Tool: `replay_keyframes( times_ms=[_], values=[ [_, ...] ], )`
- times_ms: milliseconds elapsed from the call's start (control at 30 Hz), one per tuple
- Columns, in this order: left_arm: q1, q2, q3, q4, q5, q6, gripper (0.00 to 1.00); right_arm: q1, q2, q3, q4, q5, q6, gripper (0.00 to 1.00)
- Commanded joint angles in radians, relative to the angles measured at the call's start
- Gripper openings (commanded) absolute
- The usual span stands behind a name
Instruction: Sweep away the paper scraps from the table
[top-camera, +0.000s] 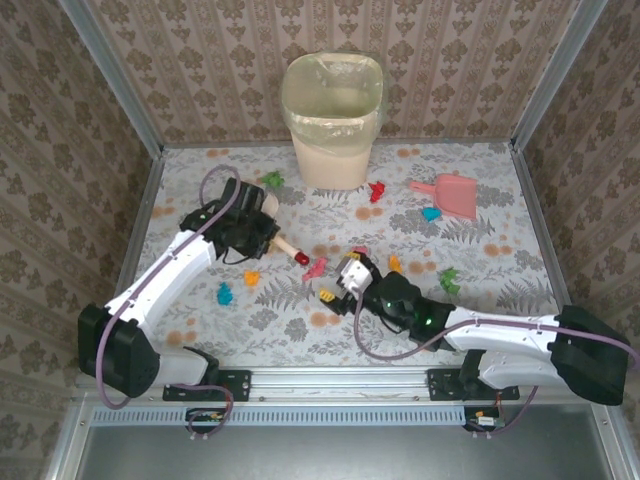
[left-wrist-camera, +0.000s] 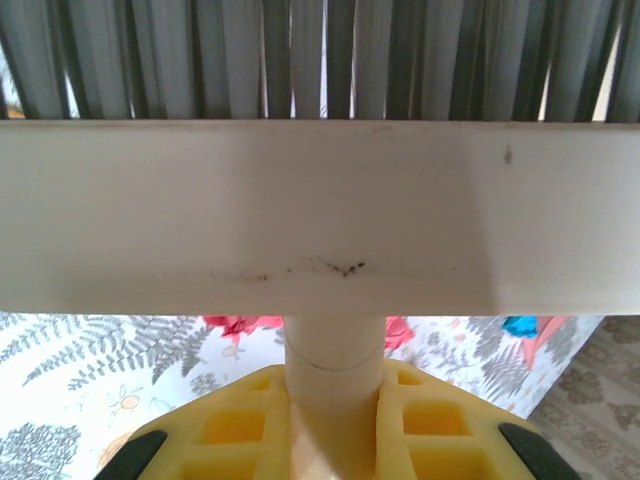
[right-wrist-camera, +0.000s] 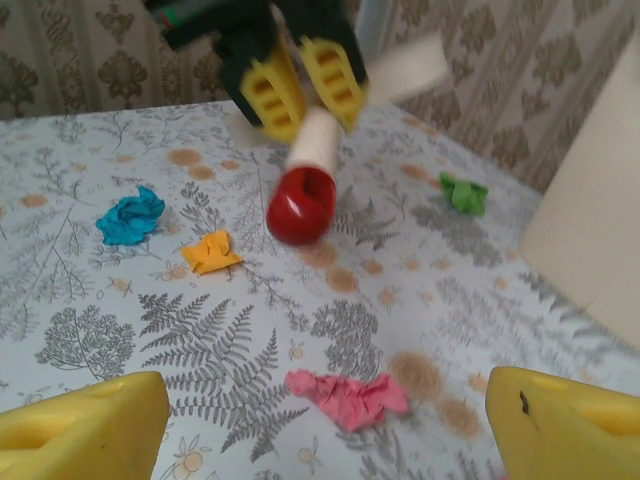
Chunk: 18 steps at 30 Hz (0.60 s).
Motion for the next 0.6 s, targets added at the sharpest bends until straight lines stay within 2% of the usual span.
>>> replay_keyframes(
  times_ms=[0, 200, 567],
  values=[
    [-0.048, -0.021, -0.034, 0.015, 0.017, -0.045, 0.0, 0.083, 0.059, 0.004, 0.124, 0.169, -0.233, 0.85],
    [-0.101, 0.013, -0.061, 0.037, 0.075, -0.058, 0.0, 0.148, 0.14, 0.019, 0.182, 0.249, -0.347, 0.85],
    [-0.157, 0.021, -0.098, 0.086, 0.097, -0.098, 0.0, 0.156, 0.172, 0.026, 0.222, 0.278, -0.353, 0.74]
  ],
)
